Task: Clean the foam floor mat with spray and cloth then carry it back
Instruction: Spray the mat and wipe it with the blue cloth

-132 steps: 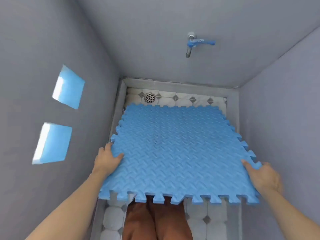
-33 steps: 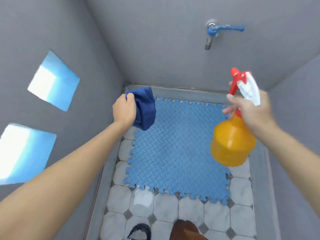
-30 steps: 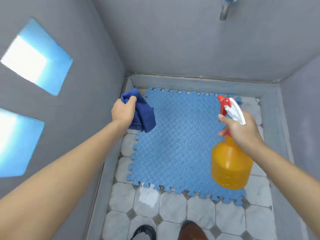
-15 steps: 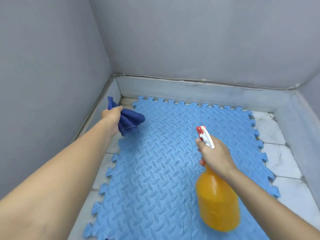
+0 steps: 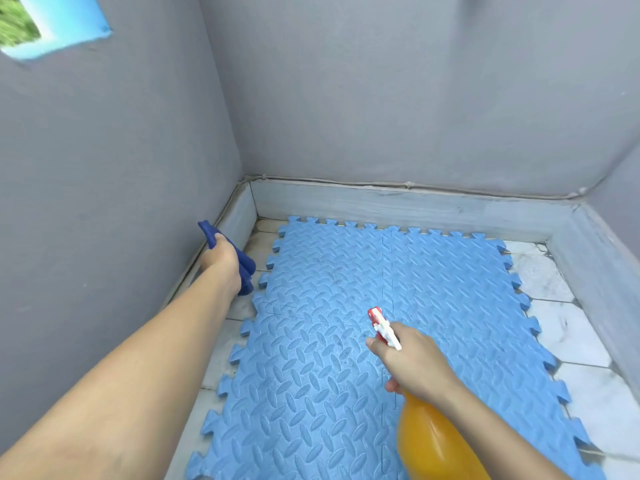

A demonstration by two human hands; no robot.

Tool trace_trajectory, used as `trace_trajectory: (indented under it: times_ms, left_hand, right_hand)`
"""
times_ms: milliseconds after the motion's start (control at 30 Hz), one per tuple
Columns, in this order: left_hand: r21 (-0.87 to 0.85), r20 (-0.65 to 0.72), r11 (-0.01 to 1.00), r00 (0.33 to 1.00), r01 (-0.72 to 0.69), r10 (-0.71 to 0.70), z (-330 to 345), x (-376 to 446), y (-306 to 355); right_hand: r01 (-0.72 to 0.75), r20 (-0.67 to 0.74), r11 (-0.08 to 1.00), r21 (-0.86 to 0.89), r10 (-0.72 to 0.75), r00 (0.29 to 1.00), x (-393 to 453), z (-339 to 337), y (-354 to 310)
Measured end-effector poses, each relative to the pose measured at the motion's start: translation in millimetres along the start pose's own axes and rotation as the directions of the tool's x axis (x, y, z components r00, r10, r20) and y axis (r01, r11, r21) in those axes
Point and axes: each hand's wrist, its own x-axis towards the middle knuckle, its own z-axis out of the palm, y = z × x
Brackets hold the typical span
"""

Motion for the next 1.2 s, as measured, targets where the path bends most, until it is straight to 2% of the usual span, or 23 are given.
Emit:
trace_trajectory:
  times_ms: [133, 200, 267, 367, 433, 500, 567, 633, 700, 800, 900, 1067, 1133, 1200]
  left_hand:
    - [0.049, -0.017, 0.998, 0.999, -0.049, 0.050, -14, -2, 9]
    - [0.097, -0.017, 0.993, 0.998, -0.064, 0.066, -18, -9, 4]
    - [0.141, 0.013, 0.986, 0.996, -0.090, 0.089, -16, -14, -2]
    - [0.271, 0.054, 0.945, 0.983, -0.181, 0.173, -11, -10, 0]
    - [0.353, 0.125, 0.888, 0.955, -0.295, 0.268, -9, -11, 3]
    - [0.418, 0.249, 0.795, 0.897, -0.439, 0.365, -5, -17, 2]
    - [0.433, 0.351, 0.737, 0.850, -0.518, 0.392, 1, -22, -3]
    - [0.408, 0.391, 0.734, 0.831, -0.542, 0.396, 8, -23, -8]
    - [0.376, 0.375, 0.763, 0.840, -0.525, 0.393, 15, -22, -9]
    - [0.351, 0.333, 0.799, 0.862, -0.489, 0.381, 22, -15, -9]
    - [0.356, 0.289, 0.781, 0.855, -0.514, 0.431, 28, -12, -15]
    - [0.300, 0.348, 0.679, 0.740, -0.670, 0.576, 36, -9, -24]
    - [0.355, 0.421, 0.551, 0.656, -0.755, 0.626, 40, -11, -28]
    - [0.415, 0.472, 0.441, 0.603, -0.796, 0.643, 47, -15, -41]
  right_hand:
    - [0.032, -0.040, 0.998, -0.052, -0.034, 0.999, -25, 3, 2]
    - [0.037, -0.082, 0.999, -0.019, -0.039, 0.996, -31, 6, 4]
    - [0.055, -0.111, 0.999, -0.004, -0.055, 0.992, -30, 9, 6]
    - [0.094, -0.133, 0.992, -0.081, -0.104, 0.986, -25, 10, 8]
    - [0.084, -0.180, 0.994, -0.072, -0.096, 0.979, -26, 9, 11]
    - [0.055, -0.211, 0.998, -0.008, -0.055, 0.976, -26, 6, 15]
    - [0.048, -0.189, 0.995, 0.083, -0.032, 0.981, -24, 2, 18]
    - [0.053, -0.158, 0.990, 0.132, -0.032, 0.987, -22, -2, 17]
    - [0.051, -0.161, 0.989, 0.138, -0.028, 0.987, -21, -4, 17]
    - [0.017, -0.247, 0.982, 0.186, 0.030, 0.968, -21, -7, 22]
    - [0.026, -0.280, 0.970, 0.243, 0.045, 0.959, -18, -14, 29]
    - [0.049, -0.331, 0.952, 0.301, 0.057, 0.942, -11, -16, 39]
    - [0.044, -0.356, 0.944, 0.326, 0.079, 0.931, -8, -15, 46]
    - [0.022, -0.349, 0.936, 0.352, 0.109, 0.931, -2, -18, 51]
